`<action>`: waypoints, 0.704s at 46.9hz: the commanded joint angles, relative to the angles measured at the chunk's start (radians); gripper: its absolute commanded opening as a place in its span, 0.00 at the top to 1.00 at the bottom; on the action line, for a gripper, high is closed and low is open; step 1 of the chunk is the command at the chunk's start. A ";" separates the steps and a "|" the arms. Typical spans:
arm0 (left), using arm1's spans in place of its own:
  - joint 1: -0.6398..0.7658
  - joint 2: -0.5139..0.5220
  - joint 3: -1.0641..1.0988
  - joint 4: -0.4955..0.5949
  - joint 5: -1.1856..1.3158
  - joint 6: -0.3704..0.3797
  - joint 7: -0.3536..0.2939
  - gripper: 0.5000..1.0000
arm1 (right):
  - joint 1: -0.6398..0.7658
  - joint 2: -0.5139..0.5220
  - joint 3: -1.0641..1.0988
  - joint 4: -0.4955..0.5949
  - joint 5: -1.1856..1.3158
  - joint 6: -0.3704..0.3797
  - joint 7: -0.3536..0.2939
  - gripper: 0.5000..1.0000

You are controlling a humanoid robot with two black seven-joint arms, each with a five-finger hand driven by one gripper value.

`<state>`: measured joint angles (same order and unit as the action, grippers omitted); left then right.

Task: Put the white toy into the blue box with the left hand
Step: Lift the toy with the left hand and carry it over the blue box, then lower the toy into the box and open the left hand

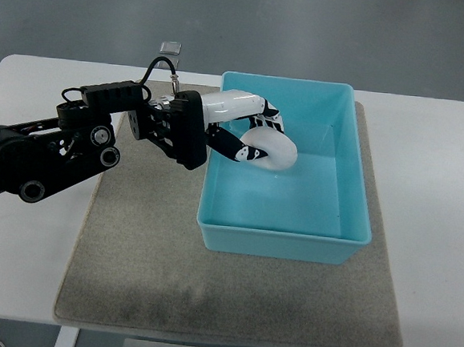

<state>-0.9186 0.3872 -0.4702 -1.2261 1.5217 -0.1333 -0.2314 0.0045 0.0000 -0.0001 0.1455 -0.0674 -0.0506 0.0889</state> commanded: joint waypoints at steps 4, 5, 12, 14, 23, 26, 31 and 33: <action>0.009 -0.004 0.028 0.014 0.000 0.004 0.000 1.00 | 0.000 0.000 0.000 -0.001 0.000 0.000 0.000 0.13; 0.009 -0.004 0.030 0.014 0.000 0.004 0.000 1.00 | 0.000 0.000 0.000 -0.001 0.000 0.000 0.000 0.13; 0.010 -0.005 0.036 0.011 -0.006 0.004 0.000 1.00 | 0.000 0.000 0.000 0.000 0.000 0.000 0.000 0.13; 0.012 -0.005 0.036 0.008 -0.006 0.004 0.000 0.91 | 0.000 0.000 0.000 -0.001 0.000 0.000 0.000 0.13; 0.014 -0.005 0.035 0.005 -0.017 0.009 -0.002 0.25 | 0.000 0.000 0.000 0.000 0.000 0.000 0.000 0.13; 0.017 -0.004 0.033 0.003 -0.018 0.009 -0.002 0.24 | 0.000 0.000 0.000 -0.001 0.000 0.000 0.000 0.13; 0.023 -0.002 0.028 0.000 -0.020 0.015 -0.002 0.08 | 0.000 0.000 0.000 0.000 0.000 0.000 0.000 0.13; 0.024 -0.002 0.025 0.000 -0.021 0.023 -0.002 0.08 | 0.000 0.000 0.000 0.000 0.000 0.000 0.000 0.13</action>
<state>-0.8967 0.3840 -0.4393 -1.2245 1.5024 -0.1201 -0.2331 0.0046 0.0000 0.0000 0.1453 -0.0675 -0.0506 0.0890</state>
